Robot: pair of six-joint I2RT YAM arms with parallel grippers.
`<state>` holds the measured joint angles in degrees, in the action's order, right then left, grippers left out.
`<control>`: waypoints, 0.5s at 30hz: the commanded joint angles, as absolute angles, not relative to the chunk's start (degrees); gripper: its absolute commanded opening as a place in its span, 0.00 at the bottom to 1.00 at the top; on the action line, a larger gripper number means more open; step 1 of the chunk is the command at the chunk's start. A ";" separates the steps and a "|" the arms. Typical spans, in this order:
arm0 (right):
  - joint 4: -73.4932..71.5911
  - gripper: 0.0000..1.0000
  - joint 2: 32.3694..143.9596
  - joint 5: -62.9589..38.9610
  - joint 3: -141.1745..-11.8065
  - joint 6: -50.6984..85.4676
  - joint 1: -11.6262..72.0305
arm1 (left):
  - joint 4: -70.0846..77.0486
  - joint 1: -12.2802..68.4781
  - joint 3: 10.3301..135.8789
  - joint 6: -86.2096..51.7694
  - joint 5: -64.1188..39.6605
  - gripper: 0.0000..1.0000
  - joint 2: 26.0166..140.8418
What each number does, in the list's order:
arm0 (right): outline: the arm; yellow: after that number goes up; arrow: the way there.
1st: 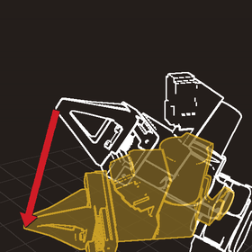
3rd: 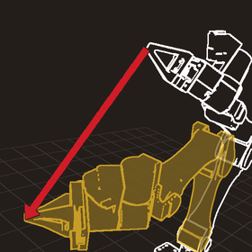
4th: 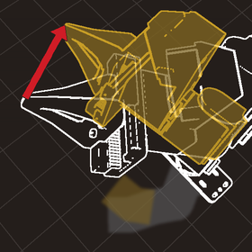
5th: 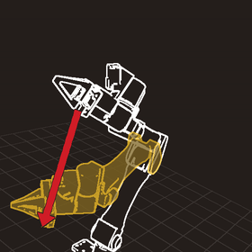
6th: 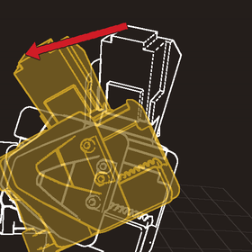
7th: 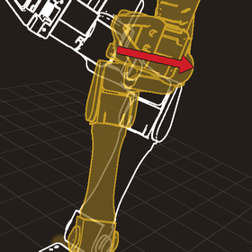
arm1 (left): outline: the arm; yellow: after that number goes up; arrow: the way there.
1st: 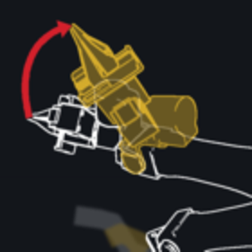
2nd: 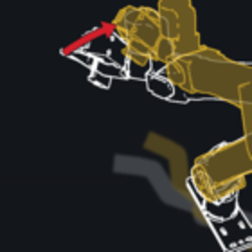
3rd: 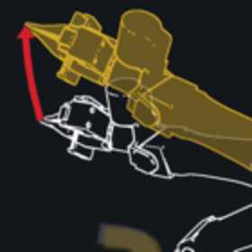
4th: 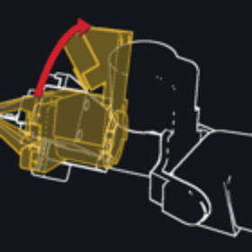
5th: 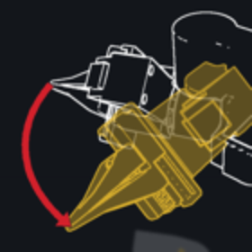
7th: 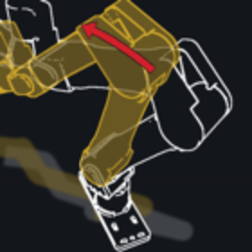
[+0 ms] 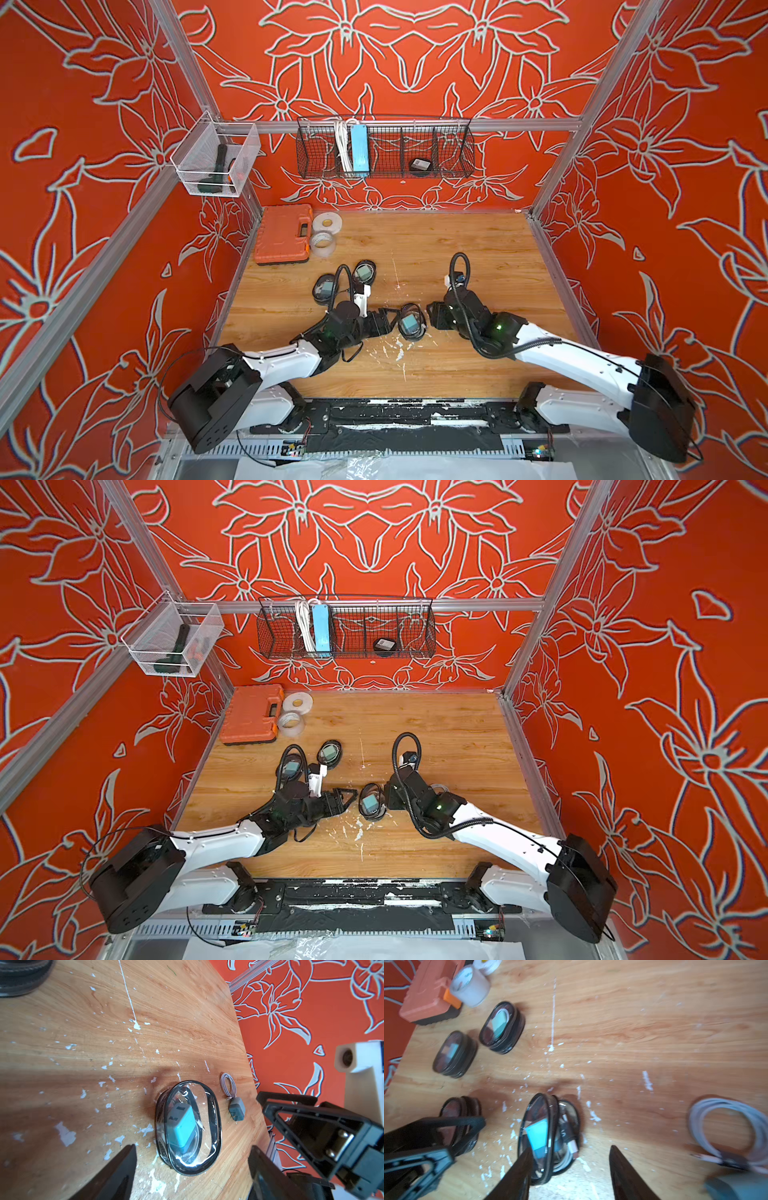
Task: Pack away charging kits
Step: Close the storage bag at the center of the board.
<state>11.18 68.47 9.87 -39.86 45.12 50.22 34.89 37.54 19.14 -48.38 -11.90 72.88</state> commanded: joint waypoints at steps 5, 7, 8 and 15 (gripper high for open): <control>6.62 0.57 79.38 2.86 -44.14 45.60 50.53 | 35.10 37.46 22.41 -47.14 -15.13 0.80 79.79; 6.64 0.54 81.48 2.63 -45.13 45.92 50.53 | 35.16 37.53 23.48 -46.85 -15.90 0.80 81.99; 7.08 0.52 82.24 2.75 -45.68 46.02 50.48 | 36.19 37.60 23.65 -46.85 -16.74 0.80 83.28; 8.21 0.24 83.41 4.91 -45.62 47.13 50.43 | 37.92 38.28 26.73 -47.02 -18.97 0.76 90.38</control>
<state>7.97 83.15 3.86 -44.51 46.02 50.22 35.81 37.91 25.41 -47.55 -16.97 88.77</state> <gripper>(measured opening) 0.254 0.767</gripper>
